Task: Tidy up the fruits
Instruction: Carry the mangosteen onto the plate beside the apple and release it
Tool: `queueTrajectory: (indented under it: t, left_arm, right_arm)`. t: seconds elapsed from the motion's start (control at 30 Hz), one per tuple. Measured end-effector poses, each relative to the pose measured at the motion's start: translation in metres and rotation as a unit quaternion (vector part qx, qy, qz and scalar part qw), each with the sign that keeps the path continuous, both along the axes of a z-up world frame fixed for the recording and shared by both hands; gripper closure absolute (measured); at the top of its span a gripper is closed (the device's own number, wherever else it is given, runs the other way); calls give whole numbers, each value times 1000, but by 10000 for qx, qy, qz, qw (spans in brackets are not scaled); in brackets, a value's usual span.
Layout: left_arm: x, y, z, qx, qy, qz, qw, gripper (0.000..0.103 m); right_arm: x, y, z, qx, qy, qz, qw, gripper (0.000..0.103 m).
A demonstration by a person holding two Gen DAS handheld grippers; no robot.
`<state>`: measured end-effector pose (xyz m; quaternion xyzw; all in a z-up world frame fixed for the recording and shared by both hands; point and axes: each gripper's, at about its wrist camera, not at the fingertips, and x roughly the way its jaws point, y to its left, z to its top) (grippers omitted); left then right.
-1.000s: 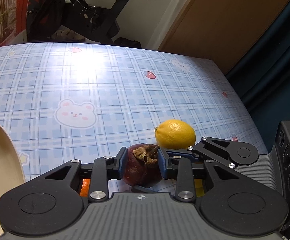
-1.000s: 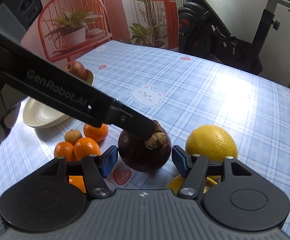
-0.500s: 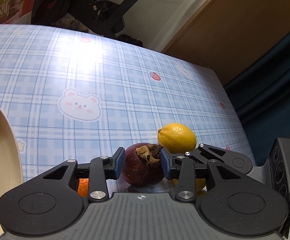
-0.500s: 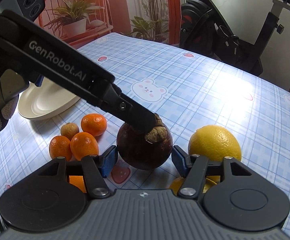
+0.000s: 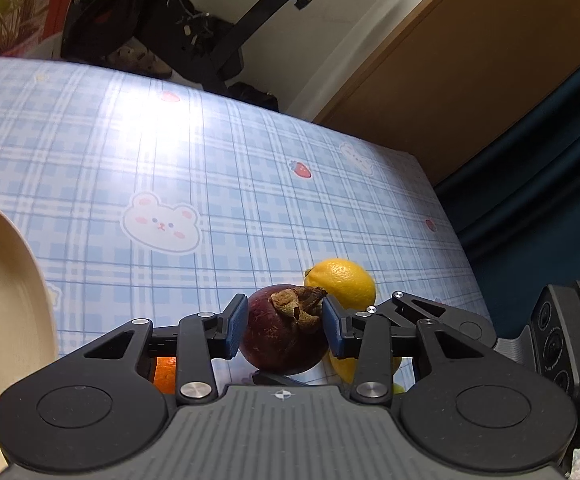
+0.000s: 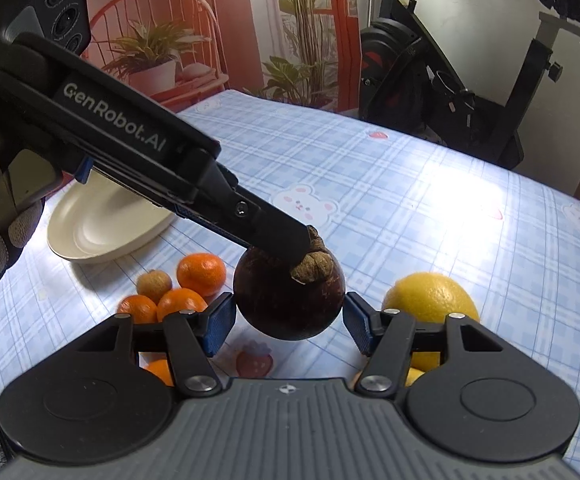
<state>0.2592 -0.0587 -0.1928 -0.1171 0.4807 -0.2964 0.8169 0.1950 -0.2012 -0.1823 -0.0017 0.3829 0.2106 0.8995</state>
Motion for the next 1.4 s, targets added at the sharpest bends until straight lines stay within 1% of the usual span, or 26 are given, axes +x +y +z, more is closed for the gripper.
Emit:
queueTrajectory:
  t: [0.1,0.2,0.3,0.4,0.53,0.67,0.77,0.93,1.13,1.23,1.4]
  left_arm:
    - [-9,14,17,116,-223,84,9996,60]
    - [-16,42,29,196,-347,268,9988,60]
    - [-16,76,39,304,-387,506,9975,60]
    - [-17,116,45,342,-400,815,9953,60]
    - [-18,163,46,380,-351,1121,9923,61]
    - [-17,194,36,445,-269,1350,9895,61]
    - [-11,201,29,540,-279,1373,9887,61]
    - [-1,214,13,437,-211,1445,9883,61]
    - [-4,237,6,255,-212,1564,9871,61]
    - [-5,240,1,254,-213,1627,9861,61]
    - [-4,243,-2,243,-247,1729,9843,61]
  right_arm:
    - [2,16,12,42,-113,95,9999,41]
    - [9,43,21,109,-234,303,9992,41]
    - [19,78,25,134,-348,518,9980,41]
    - [31,114,28,262,-418,682,9965,41]
    - [43,163,26,356,-405,924,9943,41]
    - [55,200,15,292,-323,1093,9931,41]
    - [65,218,5,206,-227,1079,9937,41]
    - [77,233,-5,127,-146,984,9950,41]
    - [82,245,-12,141,-206,872,9959,41]
    - [84,252,-15,95,-209,854,9961,41]
    - [86,262,-20,-22,-336,817,9961,41]
